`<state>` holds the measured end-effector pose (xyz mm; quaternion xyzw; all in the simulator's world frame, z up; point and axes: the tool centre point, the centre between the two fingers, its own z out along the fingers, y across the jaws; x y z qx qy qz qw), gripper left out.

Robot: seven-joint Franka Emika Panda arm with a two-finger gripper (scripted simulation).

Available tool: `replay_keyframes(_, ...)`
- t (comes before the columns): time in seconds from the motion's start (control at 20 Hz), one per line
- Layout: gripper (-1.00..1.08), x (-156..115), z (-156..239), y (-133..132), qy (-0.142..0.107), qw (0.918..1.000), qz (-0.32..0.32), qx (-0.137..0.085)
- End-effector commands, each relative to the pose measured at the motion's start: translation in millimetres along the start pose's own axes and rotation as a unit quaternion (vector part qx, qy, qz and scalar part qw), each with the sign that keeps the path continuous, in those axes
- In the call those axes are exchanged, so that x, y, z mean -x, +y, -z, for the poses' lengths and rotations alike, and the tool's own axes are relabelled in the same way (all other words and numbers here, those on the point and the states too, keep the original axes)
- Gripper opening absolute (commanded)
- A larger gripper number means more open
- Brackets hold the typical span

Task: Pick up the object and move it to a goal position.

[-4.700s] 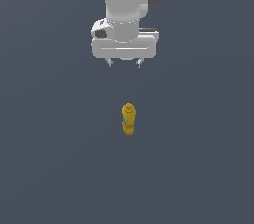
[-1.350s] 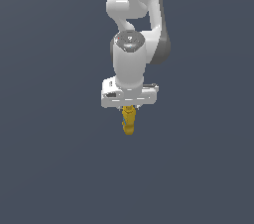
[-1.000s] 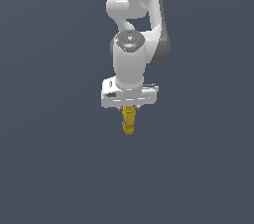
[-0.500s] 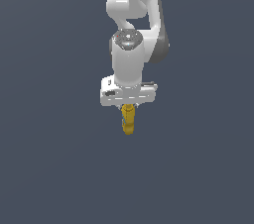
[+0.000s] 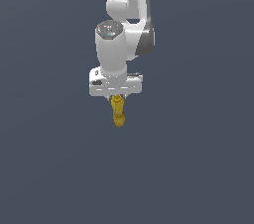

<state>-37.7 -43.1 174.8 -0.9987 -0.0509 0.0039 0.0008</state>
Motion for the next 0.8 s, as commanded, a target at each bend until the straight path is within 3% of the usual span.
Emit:
replay_keyframes(0.0, -1.00, 14.9, 6.3, 15.4, 0.004, 1.0000, -0.001, 0.001)
replay_keyframes(0.4, -1.00, 55.9, 12.8, 52.9, 0.004, 1.0000, -0.001, 0.000)
replay_keyframes(0.75, -1.00, 67.8, 15.2, 65.7, 0.004, 1.0000, -0.001, 0.001)
